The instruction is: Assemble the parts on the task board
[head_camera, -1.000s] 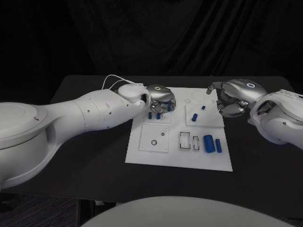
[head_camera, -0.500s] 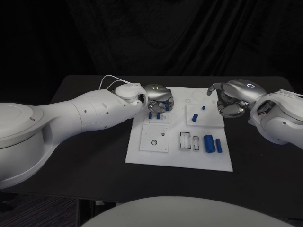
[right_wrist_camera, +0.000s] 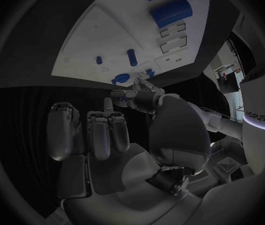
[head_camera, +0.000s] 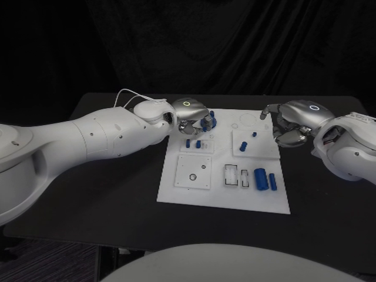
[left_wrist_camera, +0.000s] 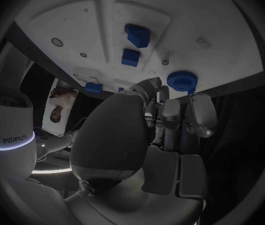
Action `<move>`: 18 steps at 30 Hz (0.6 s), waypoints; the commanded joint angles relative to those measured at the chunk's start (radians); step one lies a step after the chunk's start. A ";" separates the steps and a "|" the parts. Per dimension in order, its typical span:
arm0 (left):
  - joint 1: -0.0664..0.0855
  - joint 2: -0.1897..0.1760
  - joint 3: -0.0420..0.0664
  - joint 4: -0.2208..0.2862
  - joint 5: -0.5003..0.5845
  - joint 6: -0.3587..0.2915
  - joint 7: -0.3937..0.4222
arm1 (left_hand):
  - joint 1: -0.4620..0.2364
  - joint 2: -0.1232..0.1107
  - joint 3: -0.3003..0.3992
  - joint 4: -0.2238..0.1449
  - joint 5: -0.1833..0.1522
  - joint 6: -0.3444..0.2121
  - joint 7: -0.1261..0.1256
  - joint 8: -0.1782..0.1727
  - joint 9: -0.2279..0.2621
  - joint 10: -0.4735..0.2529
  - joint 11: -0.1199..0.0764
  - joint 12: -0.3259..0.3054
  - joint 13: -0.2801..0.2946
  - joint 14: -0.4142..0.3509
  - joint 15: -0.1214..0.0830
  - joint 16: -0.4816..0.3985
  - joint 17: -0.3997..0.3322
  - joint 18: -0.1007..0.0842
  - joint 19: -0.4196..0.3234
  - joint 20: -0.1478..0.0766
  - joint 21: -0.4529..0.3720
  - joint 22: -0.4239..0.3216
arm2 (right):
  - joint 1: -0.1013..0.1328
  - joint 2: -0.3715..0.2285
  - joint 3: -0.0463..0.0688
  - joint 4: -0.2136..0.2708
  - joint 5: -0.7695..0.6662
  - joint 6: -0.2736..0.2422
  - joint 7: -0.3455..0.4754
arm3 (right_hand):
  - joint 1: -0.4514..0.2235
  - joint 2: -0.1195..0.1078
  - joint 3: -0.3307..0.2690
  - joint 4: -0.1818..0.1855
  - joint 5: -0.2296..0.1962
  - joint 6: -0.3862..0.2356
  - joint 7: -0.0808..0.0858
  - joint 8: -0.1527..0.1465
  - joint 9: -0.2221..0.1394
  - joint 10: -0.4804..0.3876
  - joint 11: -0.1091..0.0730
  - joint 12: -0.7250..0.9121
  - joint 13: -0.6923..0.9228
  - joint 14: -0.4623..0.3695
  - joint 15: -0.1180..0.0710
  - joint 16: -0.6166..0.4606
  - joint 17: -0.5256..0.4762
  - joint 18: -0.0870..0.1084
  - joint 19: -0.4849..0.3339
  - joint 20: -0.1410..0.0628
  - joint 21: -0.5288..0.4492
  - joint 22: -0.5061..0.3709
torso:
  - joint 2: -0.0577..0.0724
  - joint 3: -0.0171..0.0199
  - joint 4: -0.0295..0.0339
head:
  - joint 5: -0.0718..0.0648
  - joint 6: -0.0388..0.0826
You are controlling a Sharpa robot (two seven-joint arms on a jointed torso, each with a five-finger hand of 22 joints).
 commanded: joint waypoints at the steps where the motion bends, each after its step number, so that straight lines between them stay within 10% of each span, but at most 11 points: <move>1: 0.016 -0.032 0.001 0.039 -0.002 -0.057 -0.006 | -0.010 -0.002 0.002 -0.003 0.005 0.007 -0.003 -0.003 0.000 0.009 0.001 -0.004 -0.002 0.010 0.001 0.004 0.001 -0.014 0.009 -0.002 0.005 0.151 | -0.001 -0.004 0.001 -0.002 -0.001 0.012 -0.023 | -0.002 0.007 0.001 -0.005 -0.001 -0.007 -0.003 0.006 -0.001 0.049 -0.007 -0.005 0.218 0.098 -0.006 -0.004 0.253 0.014 -0.008 -0.002 -0.002 0.194 | 0.000 0.0002 0.0006 | 0.000 0.000; 18: 0.023 -0.096 0.000 0.088 -0.002 -0.013 -0.026 | -0.014 -0.005 0.007 -0.003 0.005 0.012 -0.005 -0.014 -0.003 0.029 0.000 -0.013 -0.008 0.044 -0.001 0.025 0.044 -0.023 0.039 -0.004 0.041 0.163 | -0.002 -0.004 0.001 -0.005 -0.001 0.009 -0.011 | -0.006 0.002 -0.005 -0.010 -0.002 -0.009 -0.003 0.011 -0.002 0.033 -0.006 -0.015 0.205 0.089 -0.004 -0.015 0.236 0.019 -0.023 -0.001 -0.016 0.188 | -0.002 0.0051 0.0103 | -0.015 0.000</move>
